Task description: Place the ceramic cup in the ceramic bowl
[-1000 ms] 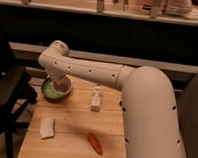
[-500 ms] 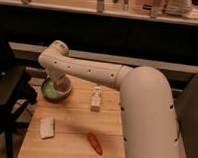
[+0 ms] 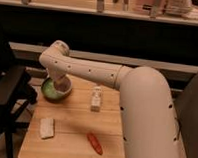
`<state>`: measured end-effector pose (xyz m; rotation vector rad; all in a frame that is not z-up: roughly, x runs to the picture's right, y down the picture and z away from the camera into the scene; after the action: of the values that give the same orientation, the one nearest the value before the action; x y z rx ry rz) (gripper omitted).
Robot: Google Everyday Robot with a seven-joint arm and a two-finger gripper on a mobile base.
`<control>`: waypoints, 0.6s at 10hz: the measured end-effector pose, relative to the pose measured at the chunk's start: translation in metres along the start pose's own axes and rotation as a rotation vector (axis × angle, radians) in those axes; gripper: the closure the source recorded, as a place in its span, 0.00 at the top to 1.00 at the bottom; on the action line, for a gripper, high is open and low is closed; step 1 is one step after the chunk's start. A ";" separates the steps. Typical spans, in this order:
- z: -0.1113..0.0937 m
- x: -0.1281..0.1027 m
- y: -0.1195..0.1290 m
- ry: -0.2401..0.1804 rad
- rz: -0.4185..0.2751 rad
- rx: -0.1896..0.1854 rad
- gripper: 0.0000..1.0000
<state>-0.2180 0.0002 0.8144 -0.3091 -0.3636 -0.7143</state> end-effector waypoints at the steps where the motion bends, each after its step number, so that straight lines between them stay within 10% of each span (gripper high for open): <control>1: 0.001 0.000 -0.001 0.000 -0.001 -0.001 0.05; 6: 0.004 0.001 -0.002 0.000 0.004 0.002 0.05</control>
<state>-0.2197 -0.0002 0.8184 -0.3082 -0.3633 -0.7106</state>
